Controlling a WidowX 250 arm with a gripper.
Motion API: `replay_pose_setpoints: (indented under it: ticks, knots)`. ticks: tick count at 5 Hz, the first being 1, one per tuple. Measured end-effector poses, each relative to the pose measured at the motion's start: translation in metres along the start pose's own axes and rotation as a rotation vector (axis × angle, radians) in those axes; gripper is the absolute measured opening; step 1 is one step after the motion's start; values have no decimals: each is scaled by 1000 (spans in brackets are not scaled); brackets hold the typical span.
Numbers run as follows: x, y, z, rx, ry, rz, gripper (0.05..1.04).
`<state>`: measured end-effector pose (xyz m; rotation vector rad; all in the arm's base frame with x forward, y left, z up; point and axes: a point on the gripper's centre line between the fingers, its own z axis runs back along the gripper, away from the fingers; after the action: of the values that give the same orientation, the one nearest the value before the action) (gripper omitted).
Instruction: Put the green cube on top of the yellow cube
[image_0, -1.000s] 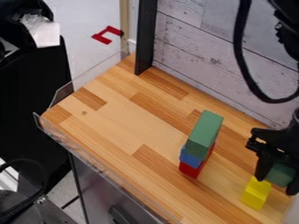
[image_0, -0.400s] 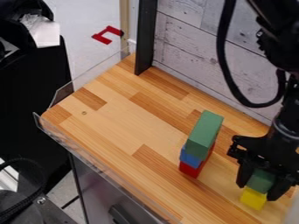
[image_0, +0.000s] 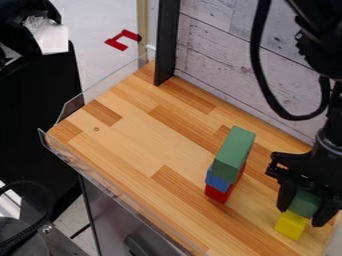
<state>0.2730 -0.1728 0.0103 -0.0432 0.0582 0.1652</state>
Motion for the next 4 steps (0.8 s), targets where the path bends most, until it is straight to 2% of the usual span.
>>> replay_pose_setpoints:
  ticks: [4]
  knots:
    - [-4,3,-14,-17,46,31,585]
